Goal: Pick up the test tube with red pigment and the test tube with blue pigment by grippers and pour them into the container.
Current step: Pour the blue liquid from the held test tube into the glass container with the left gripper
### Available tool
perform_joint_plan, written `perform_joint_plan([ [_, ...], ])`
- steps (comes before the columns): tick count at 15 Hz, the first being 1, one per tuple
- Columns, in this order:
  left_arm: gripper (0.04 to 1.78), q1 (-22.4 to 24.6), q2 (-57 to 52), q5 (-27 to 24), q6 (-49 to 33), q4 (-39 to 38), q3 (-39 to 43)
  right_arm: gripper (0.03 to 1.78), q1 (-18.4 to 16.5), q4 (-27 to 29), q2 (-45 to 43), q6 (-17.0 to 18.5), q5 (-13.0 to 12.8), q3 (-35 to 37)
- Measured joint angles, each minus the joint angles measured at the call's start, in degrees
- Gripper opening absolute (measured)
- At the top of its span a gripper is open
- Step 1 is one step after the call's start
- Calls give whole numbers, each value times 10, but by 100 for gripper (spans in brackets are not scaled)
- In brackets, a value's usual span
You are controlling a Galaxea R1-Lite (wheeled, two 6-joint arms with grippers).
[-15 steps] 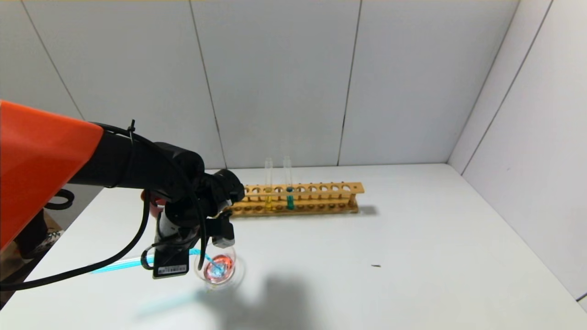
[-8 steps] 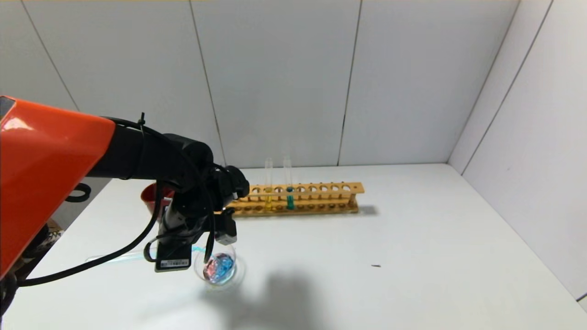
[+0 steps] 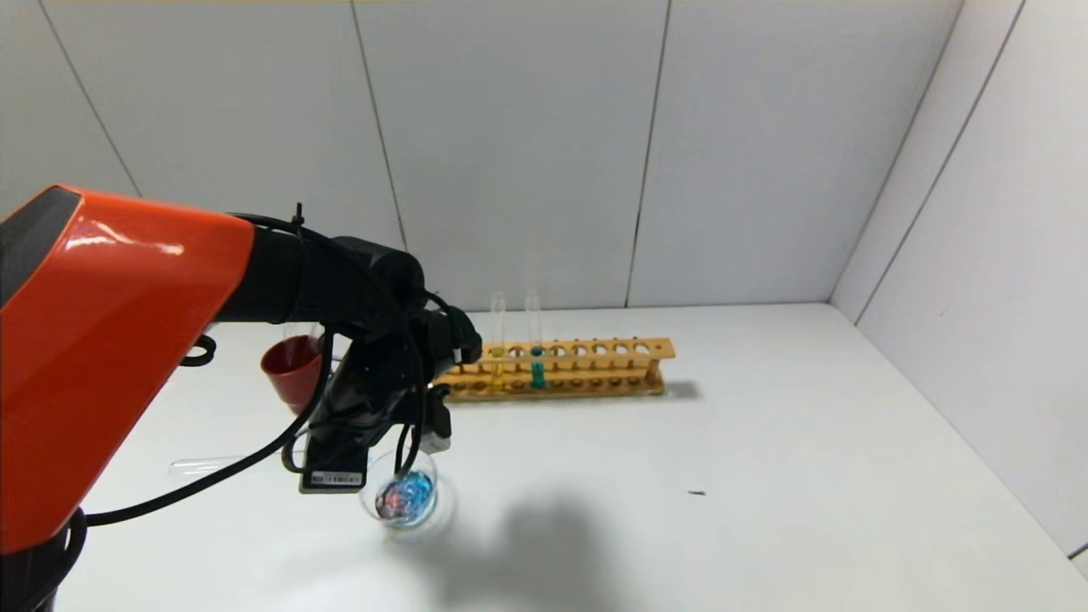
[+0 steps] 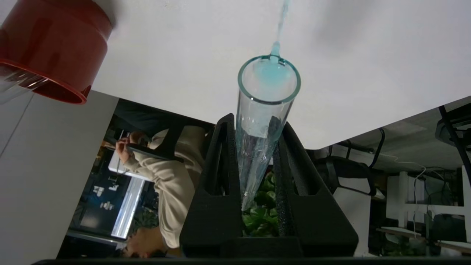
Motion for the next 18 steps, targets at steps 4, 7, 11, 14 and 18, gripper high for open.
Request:
perform_joint_plan([
  [4, 30, -10, 20, 10, -4, 39, -33, 171, 0, 0, 0, 0, 0, 0],
  [7, 30, -18, 32, 30, -6, 71, -49, 171, 0, 0, 0, 0, 0, 0],
  [11, 30, -32, 50, 34, -13, 74, -61, 171, 0, 0, 0, 0, 0, 0],
  [14, 30, -44, 63, 35, -20, 78, -66, 171, 0, 0, 0, 0, 0, 0],
  [18, 30, -49, 75, 42, -20, 87, -69, 171, 0, 0, 0, 0, 0, 0],
])
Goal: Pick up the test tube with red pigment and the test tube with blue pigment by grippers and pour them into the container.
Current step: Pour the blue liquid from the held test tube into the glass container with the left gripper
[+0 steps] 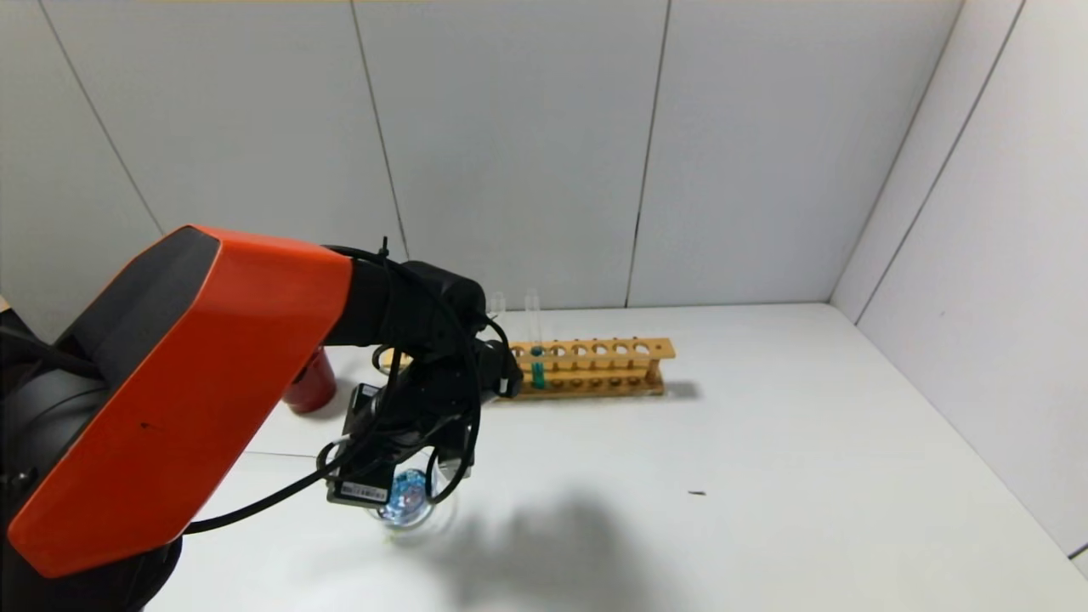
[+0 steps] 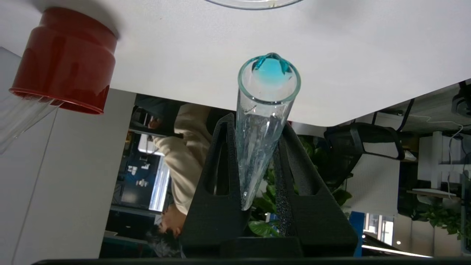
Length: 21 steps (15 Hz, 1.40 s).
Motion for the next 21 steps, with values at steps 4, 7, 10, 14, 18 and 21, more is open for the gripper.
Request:
perform_joint_plan([
  [4, 30, -11, 9, 22, 0, 5, 2, 171, 0, 0, 0, 0, 0, 0],
  [7, 30, -18, 13, 23, 0, 19, 1, 171, 0, 0, 0, 0, 0, 0],
  [10, 30, -18, 13, 23, 0, 24, -1, 171, 0, 0, 0, 0, 0, 0],
  [14, 30, -19, 14, 24, -1, 24, 0, 171, 0, 0, 0, 0, 0, 0],
  [18, 30, -20, 19, 24, -2, 19, 0, 171, 0, 0, 0, 0, 0, 0],
  [21, 30, -22, 23, 24, -8, 19, 0, 171, 0, 0, 0, 0, 0, 0],
])
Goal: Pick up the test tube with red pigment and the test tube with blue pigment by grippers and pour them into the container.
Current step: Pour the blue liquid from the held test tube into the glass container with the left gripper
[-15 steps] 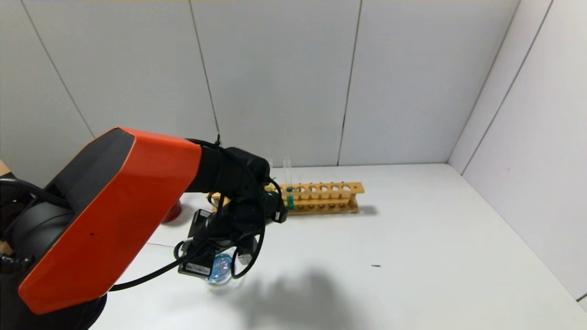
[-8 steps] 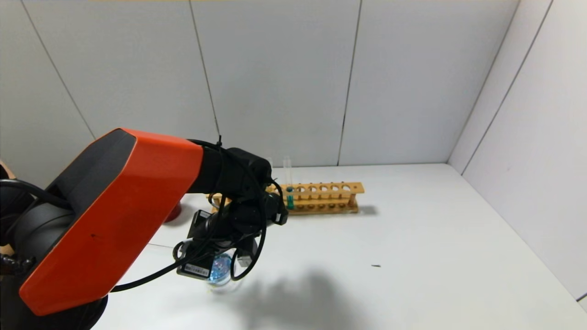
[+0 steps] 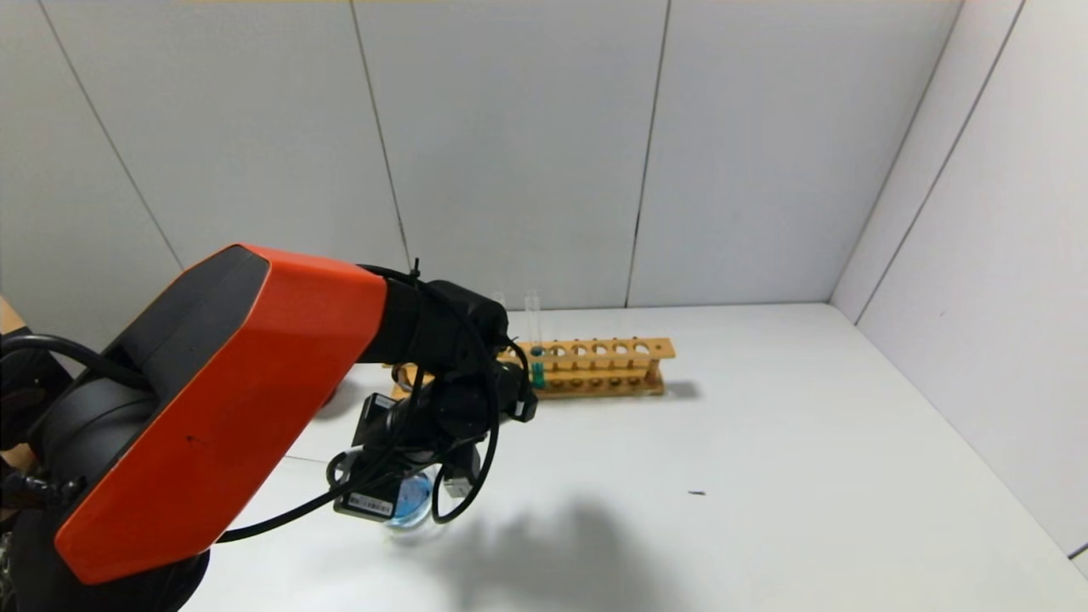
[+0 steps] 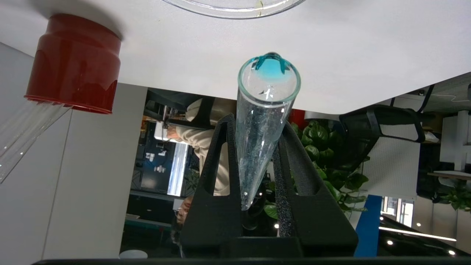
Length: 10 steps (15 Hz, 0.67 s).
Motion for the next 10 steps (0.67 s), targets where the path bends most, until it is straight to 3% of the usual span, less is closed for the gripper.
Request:
perform_joint_plan([
  [5, 30, -5, -19, -8, -6, -31, 1, 171, 0, 0, 0, 0, 0, 0],
  [10, 30, 1, -70, -21, -110, -26, 22, 171, 0, 0, 0, 0, 0, 0],
])
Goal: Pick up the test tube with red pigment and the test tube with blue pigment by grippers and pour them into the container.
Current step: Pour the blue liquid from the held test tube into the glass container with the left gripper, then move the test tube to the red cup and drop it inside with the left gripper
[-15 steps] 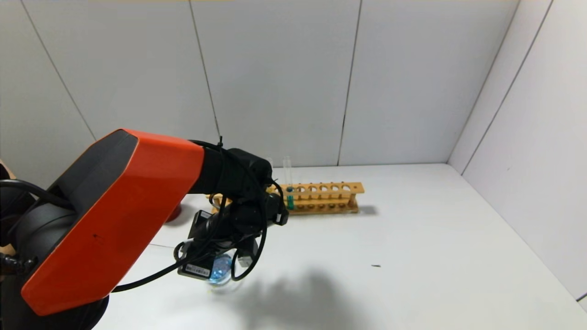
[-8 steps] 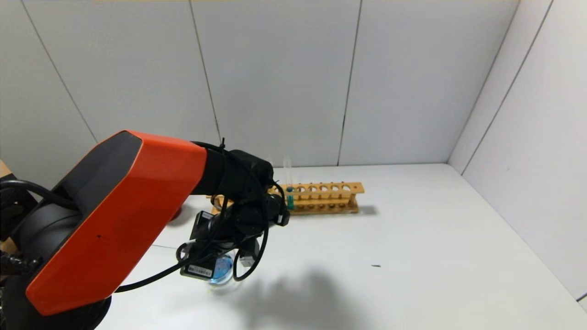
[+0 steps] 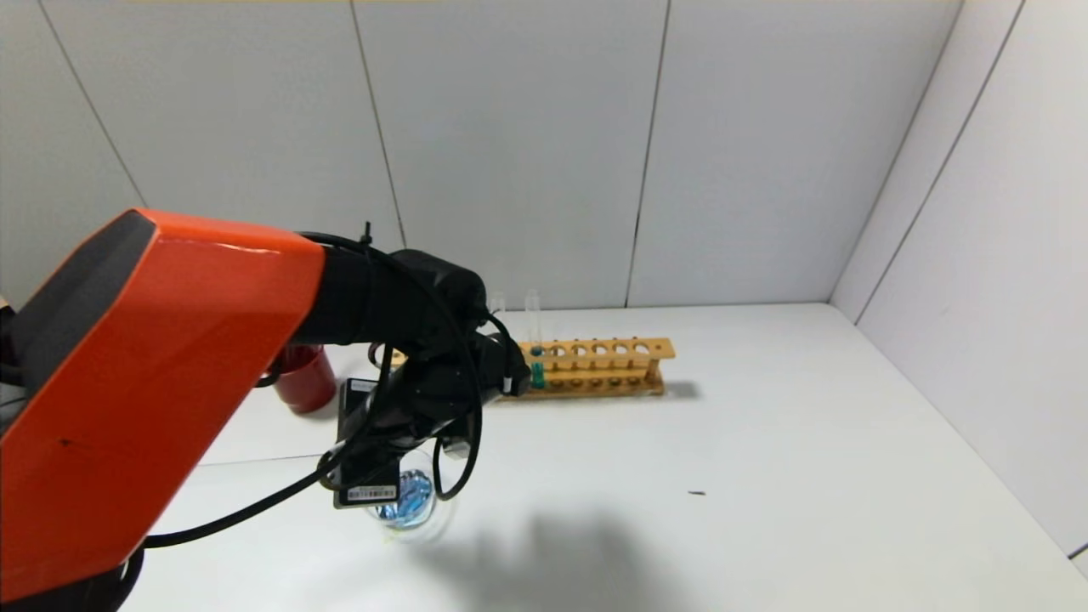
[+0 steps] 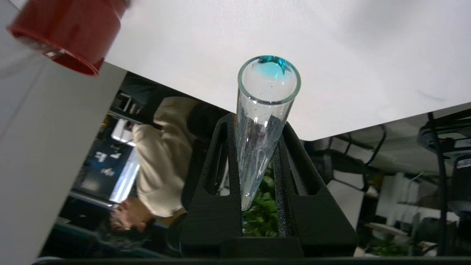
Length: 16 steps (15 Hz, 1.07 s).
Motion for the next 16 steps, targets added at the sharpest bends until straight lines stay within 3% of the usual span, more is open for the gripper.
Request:
perform_joint_plan([
  [7, 30, 4, -86, -19, -94, -29, 85, 171, 0, 0, 0, 0, 0, 0],
  [10, 30, 12, -123, -27, -162, -102, 113, 171, 0, 0, 0, 0, 0, 0],
  [16, 30, 34, -231, -10, -254, -334, 244, 171, 0, 0, 0, 0, 0, 0],
])
